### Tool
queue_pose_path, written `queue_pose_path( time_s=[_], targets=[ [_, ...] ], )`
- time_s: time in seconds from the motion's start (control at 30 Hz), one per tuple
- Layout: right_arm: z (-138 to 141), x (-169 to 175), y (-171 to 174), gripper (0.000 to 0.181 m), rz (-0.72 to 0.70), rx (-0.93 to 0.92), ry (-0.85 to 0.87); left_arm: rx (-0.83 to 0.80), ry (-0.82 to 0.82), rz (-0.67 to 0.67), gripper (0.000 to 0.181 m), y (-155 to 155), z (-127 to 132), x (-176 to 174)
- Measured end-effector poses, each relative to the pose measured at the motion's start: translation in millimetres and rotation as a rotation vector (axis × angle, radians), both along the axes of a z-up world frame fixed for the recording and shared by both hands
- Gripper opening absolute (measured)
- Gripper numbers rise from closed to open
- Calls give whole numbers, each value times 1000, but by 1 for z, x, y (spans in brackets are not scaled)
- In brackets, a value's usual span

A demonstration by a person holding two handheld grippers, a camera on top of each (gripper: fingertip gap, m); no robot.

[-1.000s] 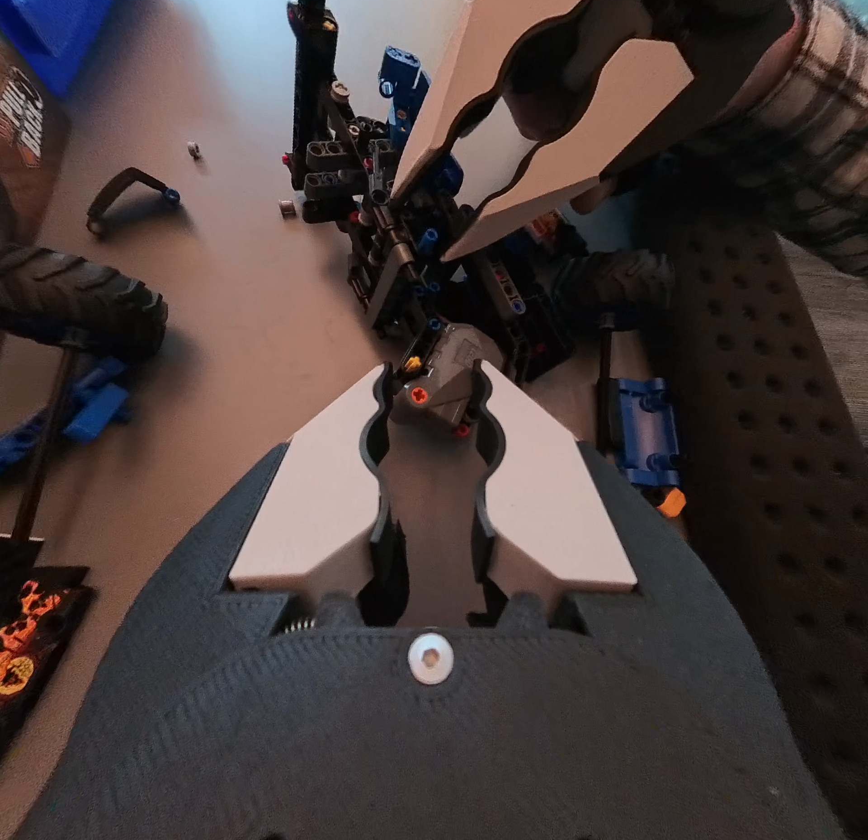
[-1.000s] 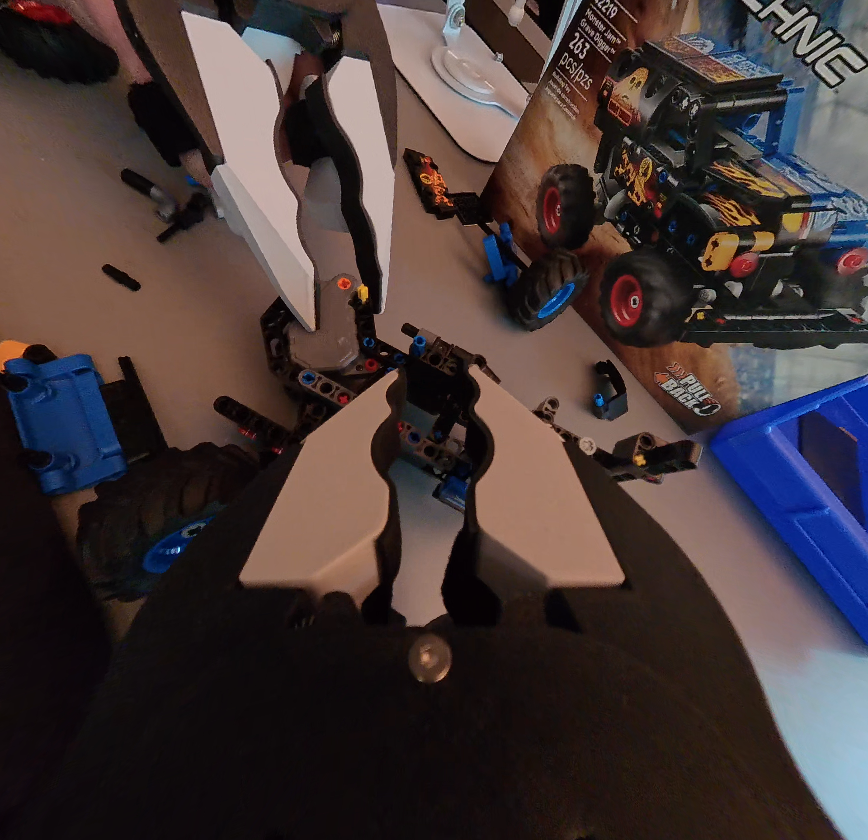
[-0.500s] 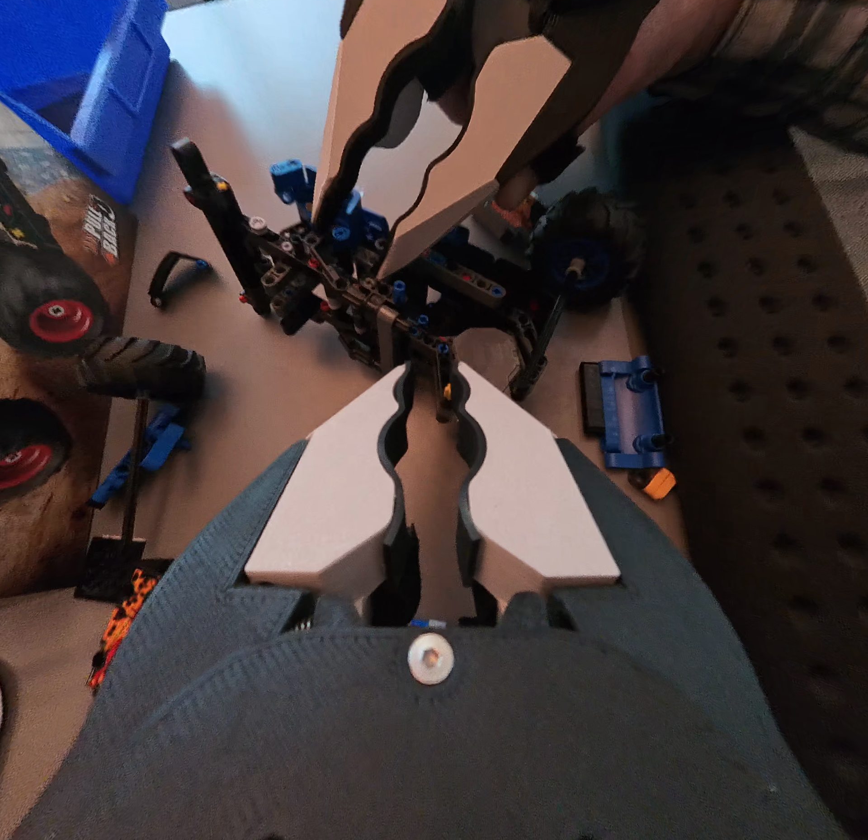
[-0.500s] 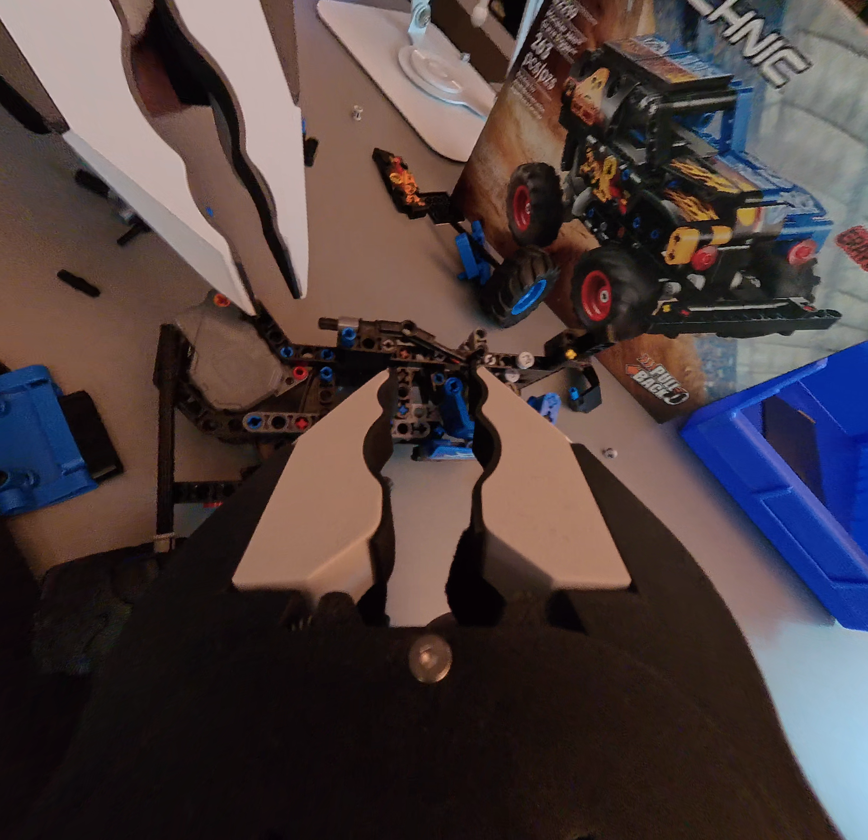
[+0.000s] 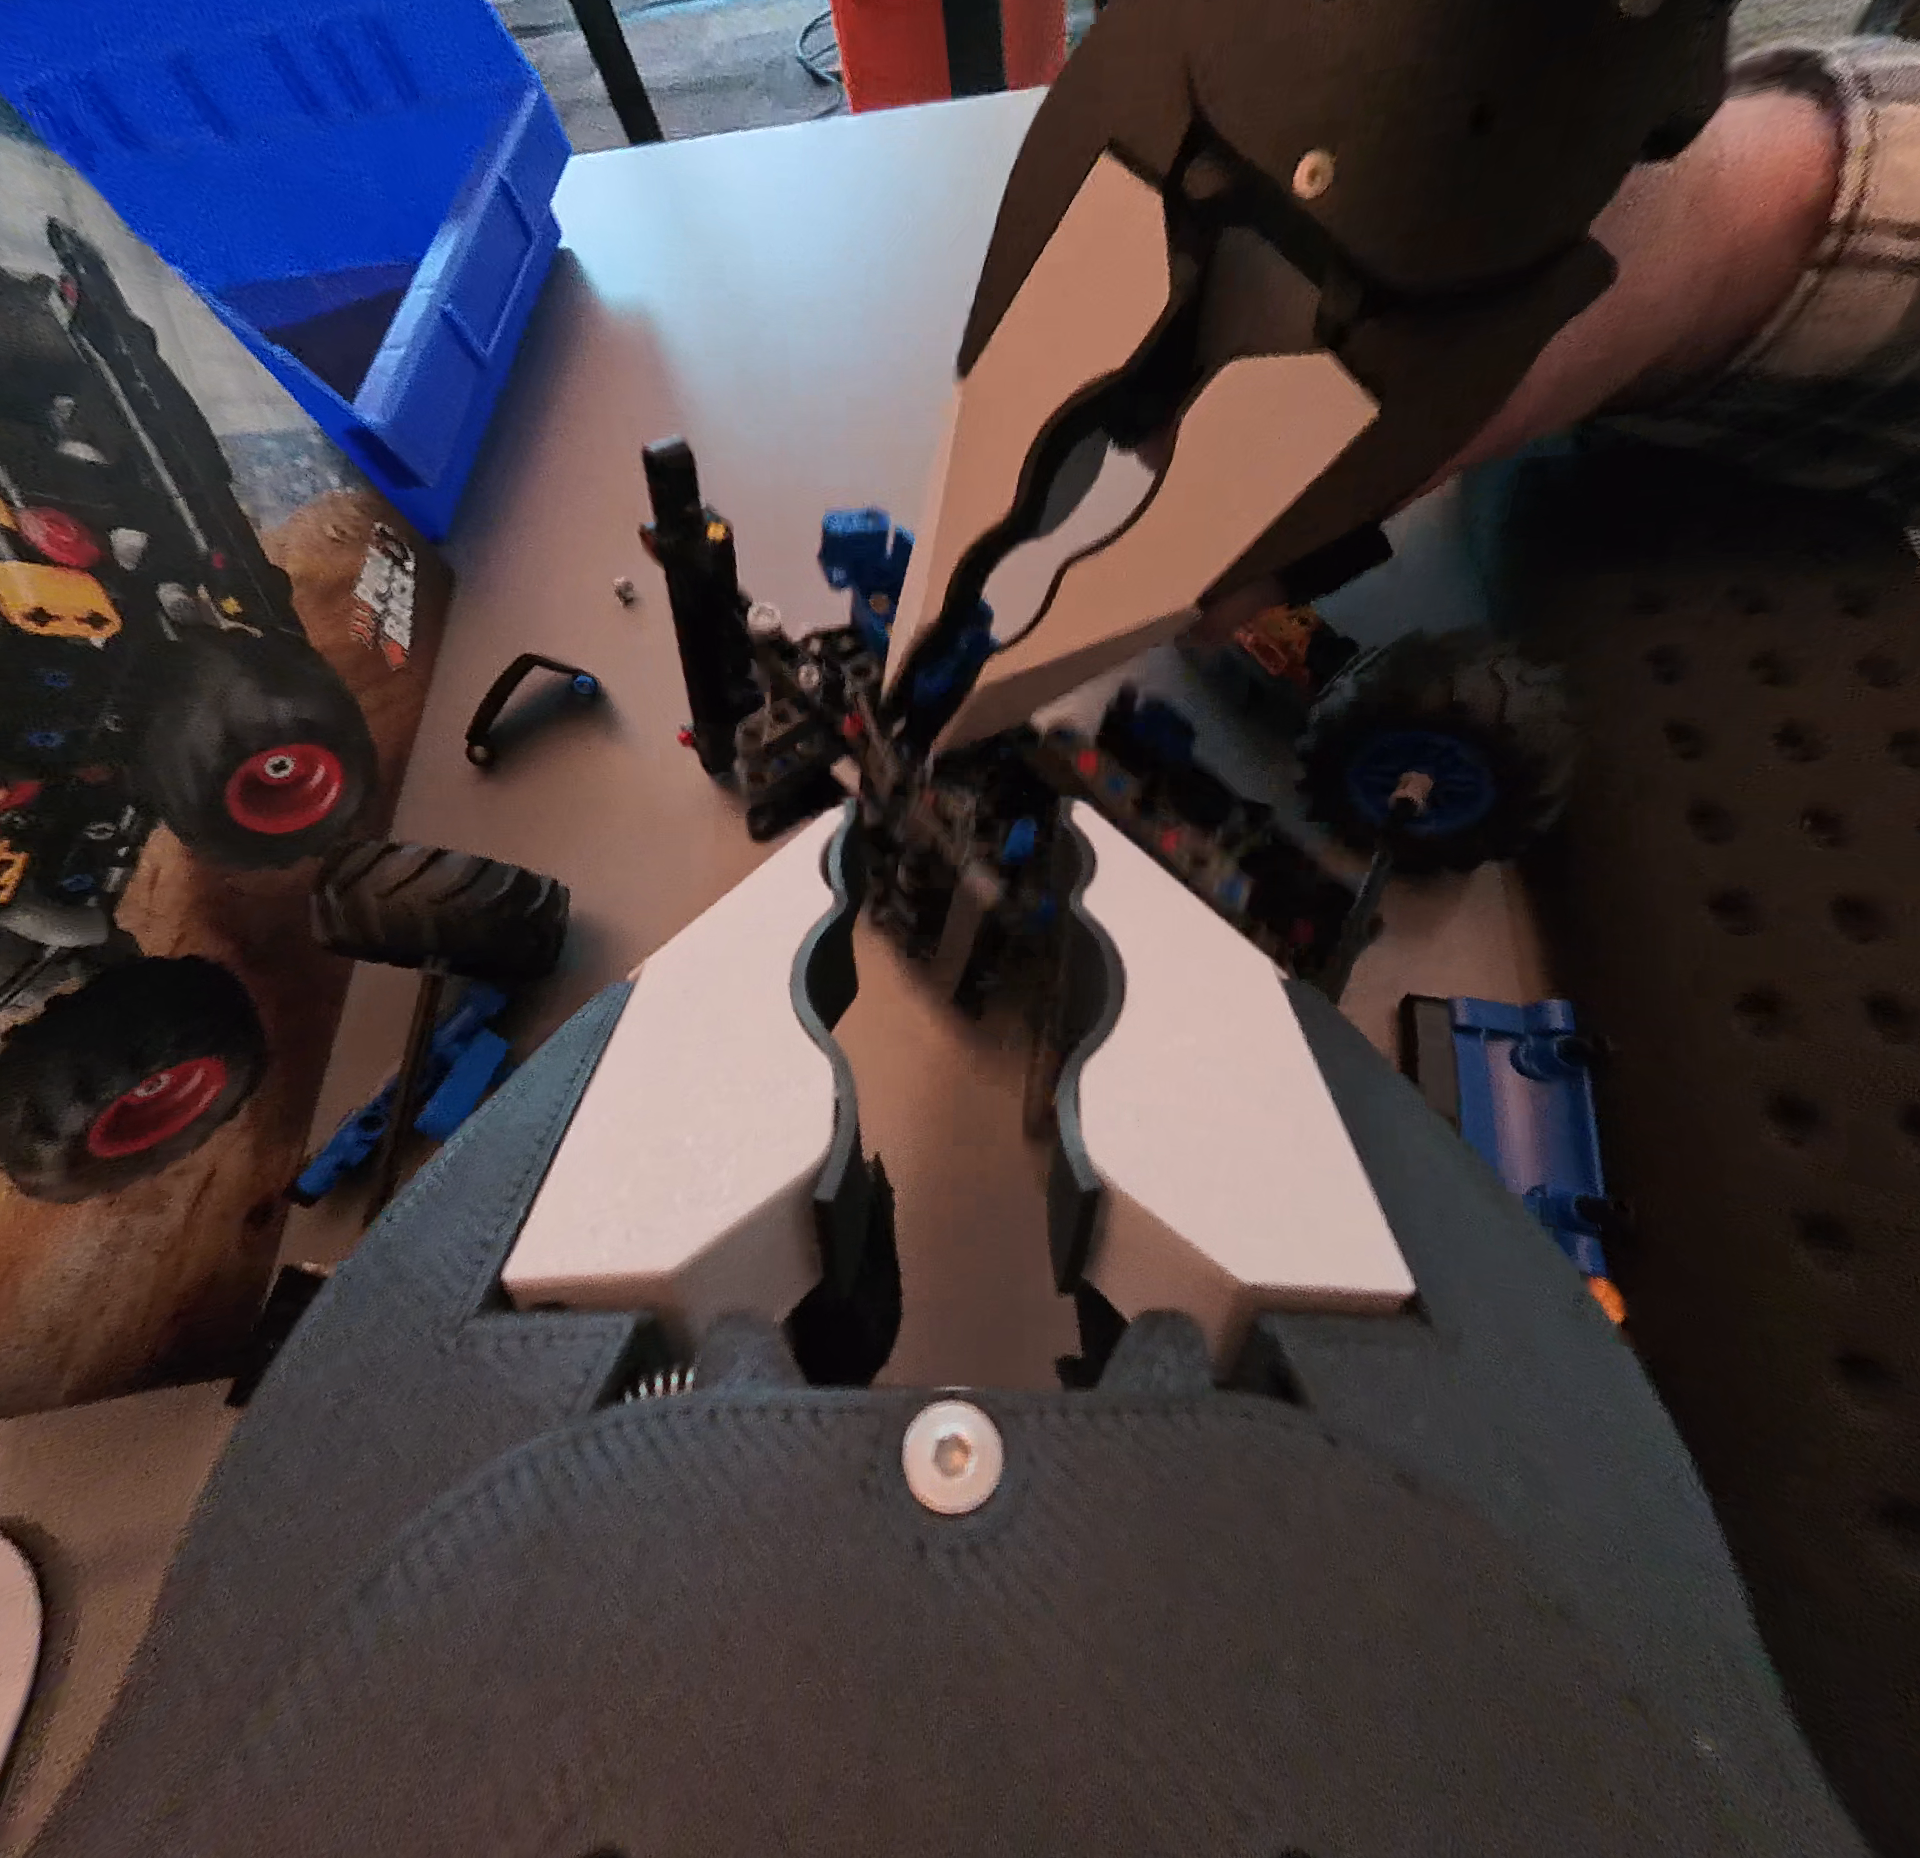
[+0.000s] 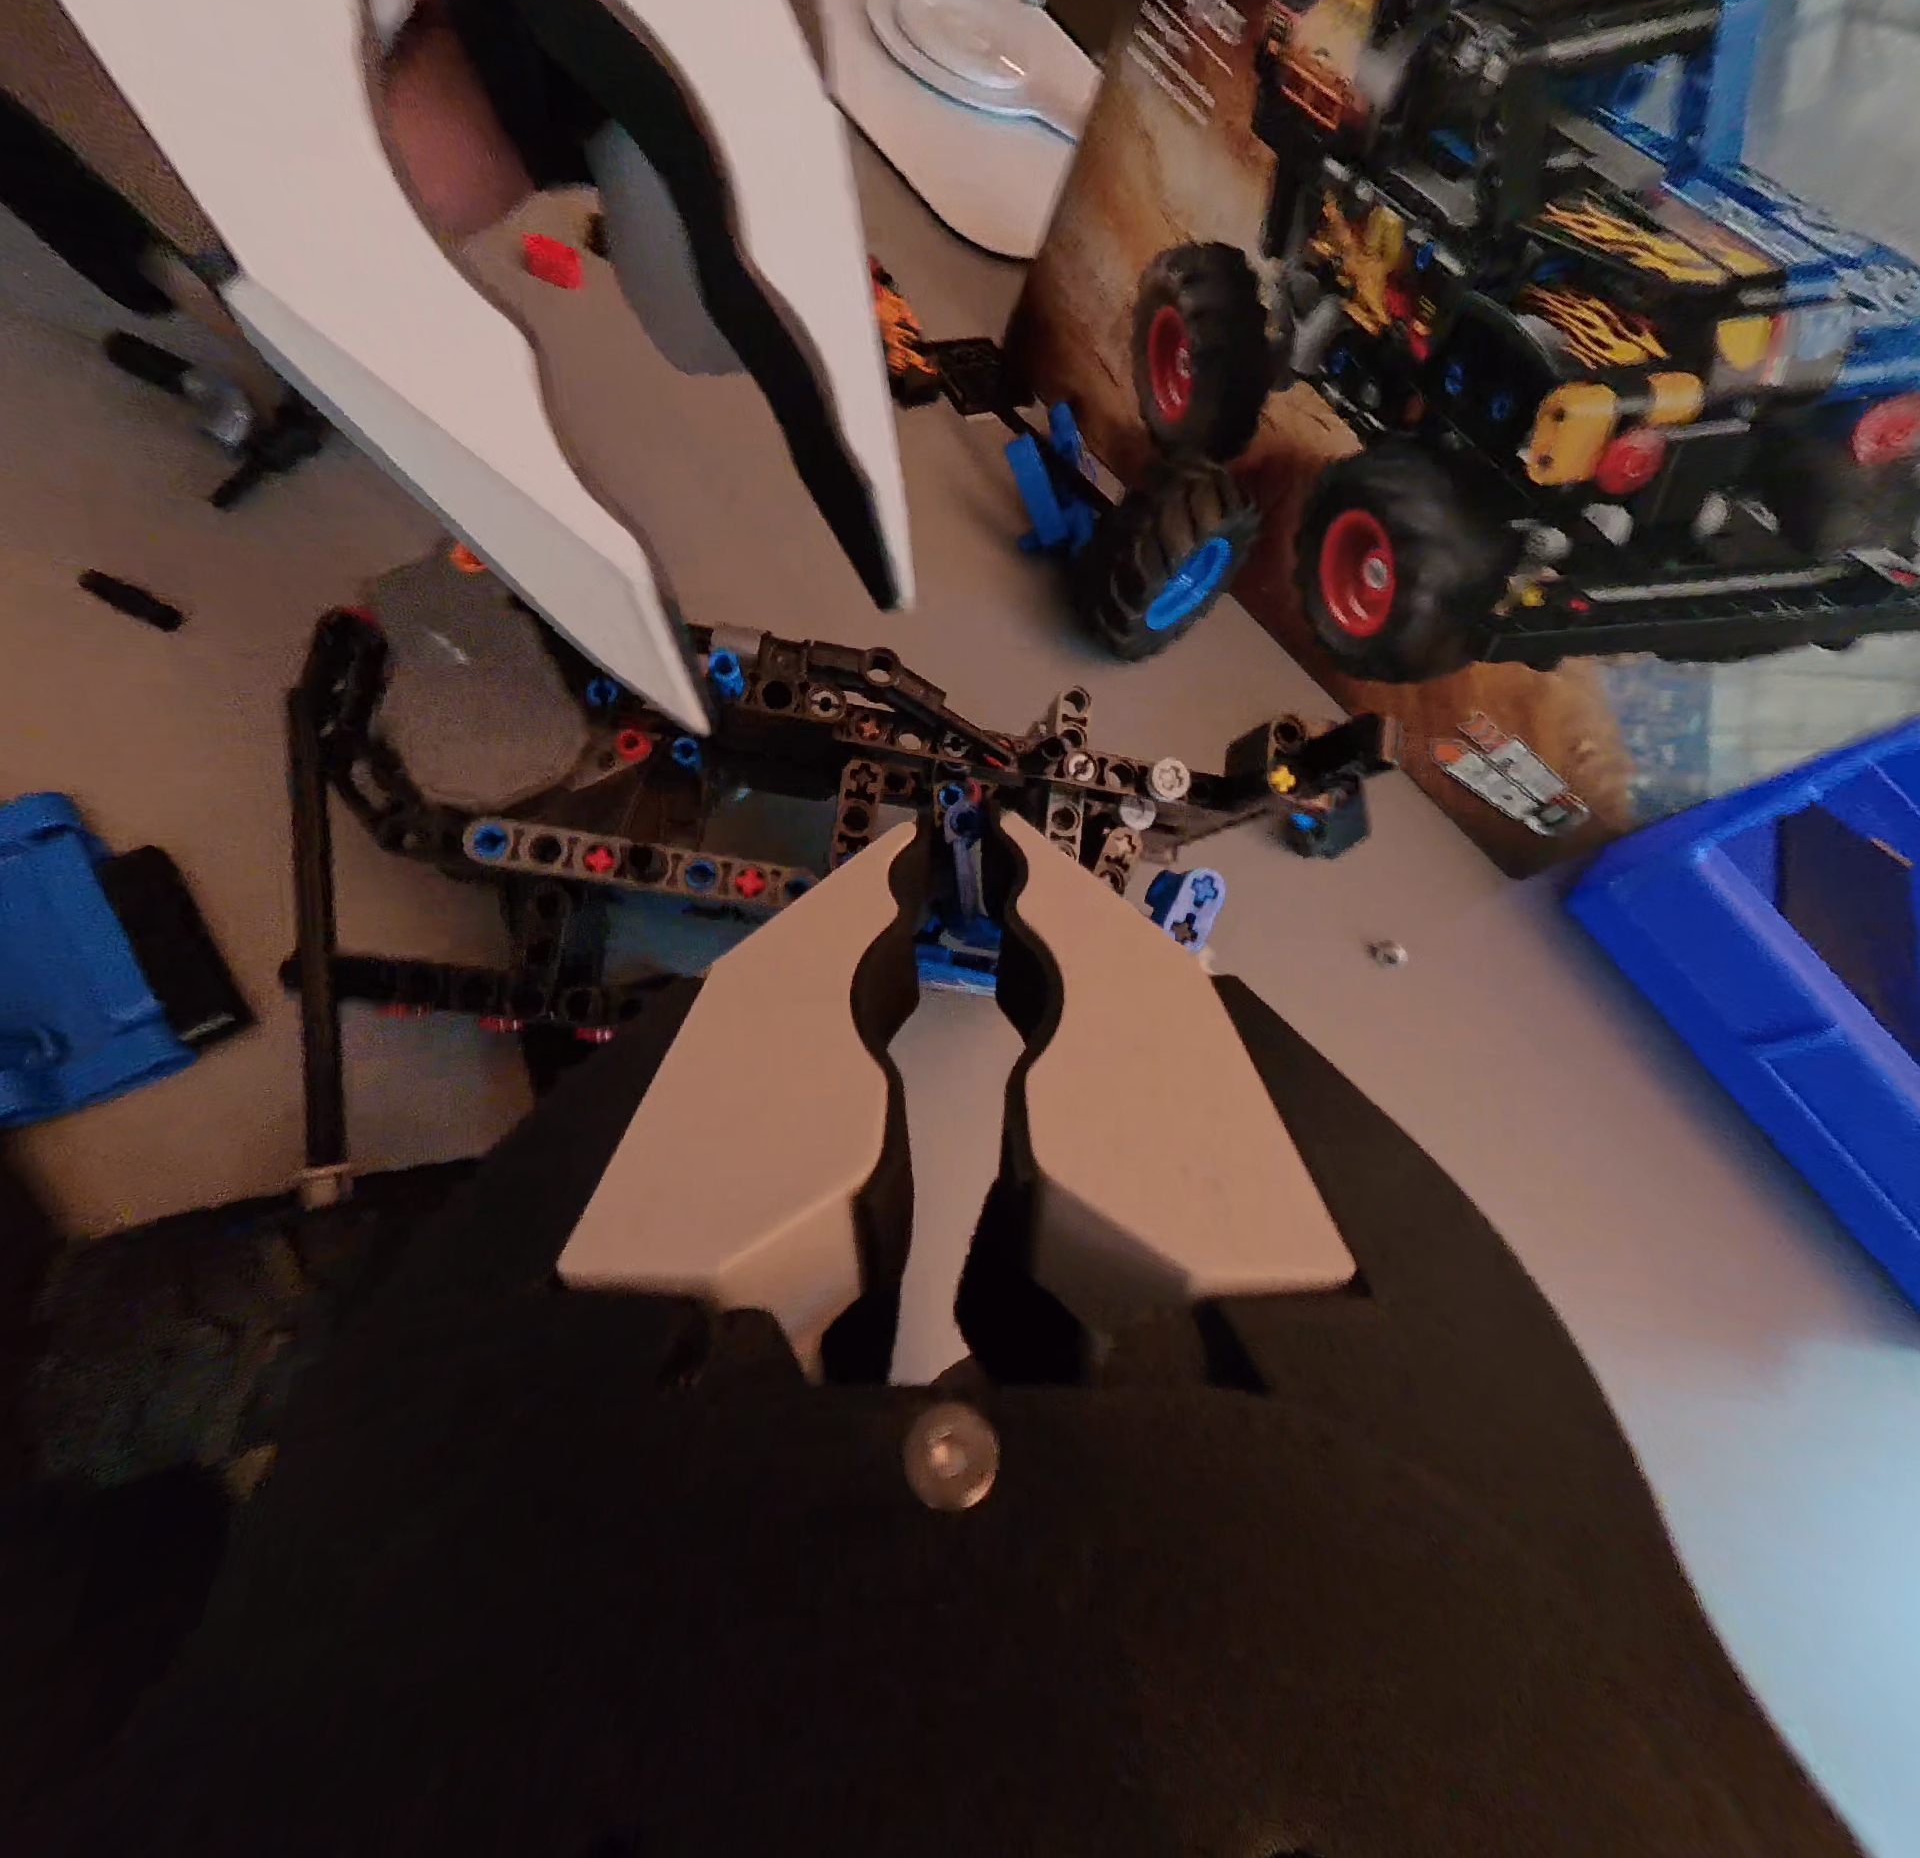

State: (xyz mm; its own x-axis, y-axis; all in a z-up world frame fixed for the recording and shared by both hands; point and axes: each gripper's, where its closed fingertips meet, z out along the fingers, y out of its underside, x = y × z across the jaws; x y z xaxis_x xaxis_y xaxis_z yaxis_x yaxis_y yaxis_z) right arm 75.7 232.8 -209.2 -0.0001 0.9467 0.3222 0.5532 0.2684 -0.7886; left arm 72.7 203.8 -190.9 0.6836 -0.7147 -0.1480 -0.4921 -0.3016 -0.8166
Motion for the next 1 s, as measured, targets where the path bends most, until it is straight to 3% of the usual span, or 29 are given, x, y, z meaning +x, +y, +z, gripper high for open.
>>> queue_pose_path(
  time_s=[0.1,0.13,0.37,0.43,0.63,0.7,0.83,0.93,1.0],
  targets=[
    [1,-13,-15,6,39,27,-8,0,37,7,33,0,-1,6],
    [2,-17,-19,5,45,27,-7,-20,73,6,22,0,-10,6],
    [1,-19,-19,3,25,-42,16,48,56,45,18,3,-16,2],
    [5,-19,-18,3,17,-97,46,84,111,90,0,8,-18,-6],
    [6,-21,-17,3,25,-125,51,83,102,113,0,9,-18,-9],
    [16,-22,-27,3,55,11,65,114,130,135,0,12,-18,-17],
    [18,-16,-27,3,65,-12,79,126,154,125,0,10,-18,-14],
    [23,-12,-25,3,72,-155,133,120,125,122,0,12,-17,-17],
    [12,-6,-27,4,97,-108,67,130,150,125,0,13,-18,-19]
  ],
)
